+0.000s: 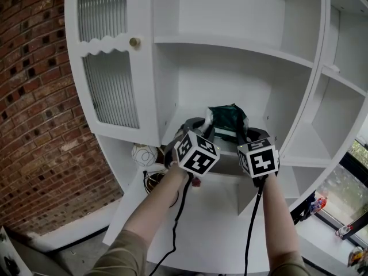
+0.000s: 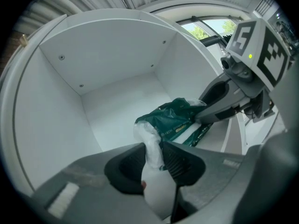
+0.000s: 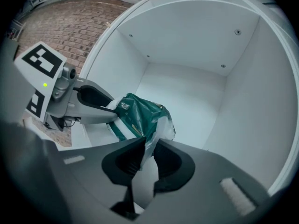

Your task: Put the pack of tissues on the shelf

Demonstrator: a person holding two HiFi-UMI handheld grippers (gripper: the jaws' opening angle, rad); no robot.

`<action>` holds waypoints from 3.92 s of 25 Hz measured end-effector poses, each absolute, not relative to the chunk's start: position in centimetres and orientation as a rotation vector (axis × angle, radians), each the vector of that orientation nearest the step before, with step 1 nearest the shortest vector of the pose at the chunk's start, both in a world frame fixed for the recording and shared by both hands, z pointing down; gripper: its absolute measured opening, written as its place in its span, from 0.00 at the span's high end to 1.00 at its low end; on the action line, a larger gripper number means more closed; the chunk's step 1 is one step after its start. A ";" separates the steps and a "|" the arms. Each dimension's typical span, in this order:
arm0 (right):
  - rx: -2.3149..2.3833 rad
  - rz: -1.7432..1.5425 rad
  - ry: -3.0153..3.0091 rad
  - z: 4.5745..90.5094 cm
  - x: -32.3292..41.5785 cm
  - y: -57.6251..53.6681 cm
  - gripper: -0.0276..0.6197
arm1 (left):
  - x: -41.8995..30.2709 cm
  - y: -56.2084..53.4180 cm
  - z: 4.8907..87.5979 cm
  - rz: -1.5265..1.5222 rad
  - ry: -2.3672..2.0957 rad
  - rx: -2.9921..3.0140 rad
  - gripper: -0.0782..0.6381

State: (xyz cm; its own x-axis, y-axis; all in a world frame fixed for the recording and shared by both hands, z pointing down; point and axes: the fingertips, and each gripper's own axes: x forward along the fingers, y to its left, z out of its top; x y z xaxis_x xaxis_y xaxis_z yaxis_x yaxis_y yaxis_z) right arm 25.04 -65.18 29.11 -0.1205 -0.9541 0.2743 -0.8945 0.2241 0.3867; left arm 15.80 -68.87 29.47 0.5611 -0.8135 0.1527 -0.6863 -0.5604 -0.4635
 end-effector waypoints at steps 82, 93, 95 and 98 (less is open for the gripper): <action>2.105 -0.141 -2.292 31.6 23.1 -47.2 0.95 | 10.3 -51.5 30.7 0.084 1.204 -2.727 0.85; 2.129 -0.140 -2.310 31.9 22.3 -45.0 0.95 | 10.1 -49.1 31.2 0.166 1.209 -2.764 0.88; 2.134 -0.145 -2.309 31.8 22.3 -44.7 0.95 | 9.9 -49.0 31.3 0.173 1.215 -2.769 0.88; 2.140 -0.150 -2.317 31.5 22.4 -44.2 0.95 | 9.9 -48.9 31.2 0.176 1.217 -2.769 0.88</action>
State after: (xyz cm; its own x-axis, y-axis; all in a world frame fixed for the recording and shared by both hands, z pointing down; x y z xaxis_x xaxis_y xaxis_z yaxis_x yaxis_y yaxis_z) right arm 22.38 -44.19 31.47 -0.0811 -0.9938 -0.0762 -0.9953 0.0767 0.0592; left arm 9.87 -48.93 31.20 0.6716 -0.7254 -0.1508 -0.7384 -0.6720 -0.0558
